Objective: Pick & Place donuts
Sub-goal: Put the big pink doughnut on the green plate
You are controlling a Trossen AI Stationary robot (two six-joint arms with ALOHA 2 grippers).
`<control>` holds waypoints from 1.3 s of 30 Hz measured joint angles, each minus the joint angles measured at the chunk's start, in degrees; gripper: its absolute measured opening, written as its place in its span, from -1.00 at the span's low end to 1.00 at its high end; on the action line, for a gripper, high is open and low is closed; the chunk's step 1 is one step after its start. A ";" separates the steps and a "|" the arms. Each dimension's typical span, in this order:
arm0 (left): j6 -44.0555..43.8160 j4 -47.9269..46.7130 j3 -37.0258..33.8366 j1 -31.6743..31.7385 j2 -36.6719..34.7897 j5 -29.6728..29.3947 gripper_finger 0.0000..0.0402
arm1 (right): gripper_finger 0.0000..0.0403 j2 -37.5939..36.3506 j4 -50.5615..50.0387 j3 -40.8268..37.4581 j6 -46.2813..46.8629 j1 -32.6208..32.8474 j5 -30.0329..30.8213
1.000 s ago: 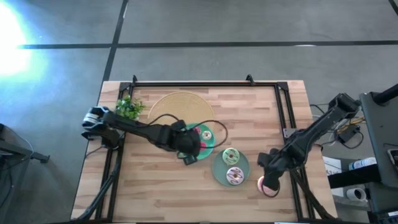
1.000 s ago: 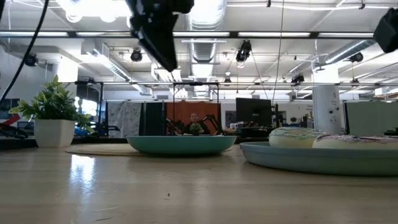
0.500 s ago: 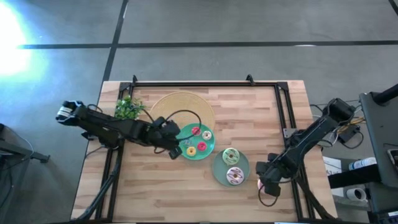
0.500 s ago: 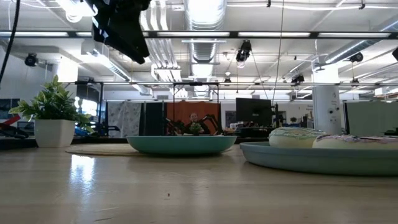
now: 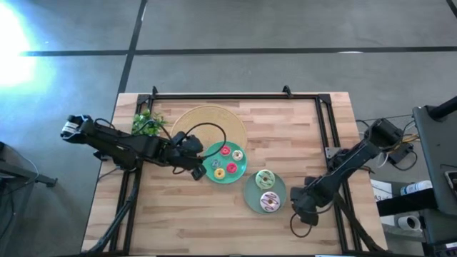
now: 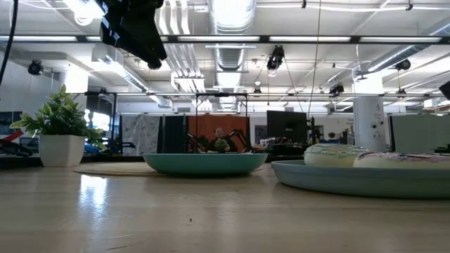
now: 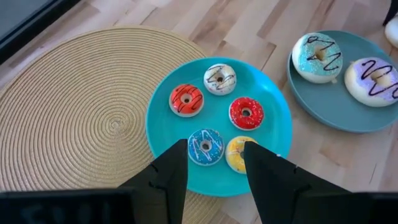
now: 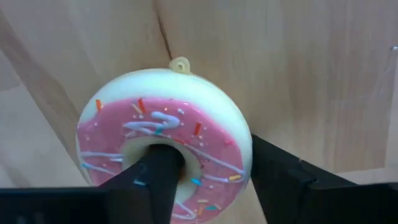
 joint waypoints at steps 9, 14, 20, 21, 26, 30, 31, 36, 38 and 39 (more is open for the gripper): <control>-0.42 -0.18 -0.16 0.00 0.00 0.00 -0.35 | -0.89 -7.87 8.20 0.15 -0.16 -8.72 0.64; -0.55 -0.29 -0.16 0.00 0.02 0.00 -0.35 | -0.89 -12.66 8.83 2.78 -1.60 -16.78 12.63; -0.92 -1.36 -0.25 -0.04 0.04 0.03 -0.35 | -0.88 -6.86 17.77 7.47 -8.51 -28.09 10.81; -1.10 -1.60 -0.27 -0.11 0.04 0.03 -0.35 | -0.88 -5.10 17.11 9.01 -9.81 -29.02 10.04; -2.61 -4.16 -0.27 -0.28 0.04 0.21 -0.35 | -0.88 3.97 2.13 17.11 -13.36 -30.25 3.48; -2.82 -4.86 -0.29 -0.29 0.04 -0.27 -0.35 | -0.88 9.71 1.16 22.87 -13.35 -30.18 -0.75; -2.77 -4.94 -0.29 -0.31 0.04 -0.60 -0.35 | -0.88 11.18 1.23 24.45 -13.34 -30.18 -0.82; -2.51 -5.27 -0.29 -0.31 0.04 -0.92 -0.35 | -0.88 18.43 -0.42 31.86 -12.86 -30.37 -4.24; -2.51 -6.05 -0.29 -0.38 0.04 -0.92 -0.35 | -0.88 21.09 -2.04 33.86 -12.89 -30.34 -6.53; -2.51 -6.43 -0.29 -0.44 0.04 -0.92 -0.35 | -0.88 22.27 -3.27 34.62 -12.88 -30.26 -6.75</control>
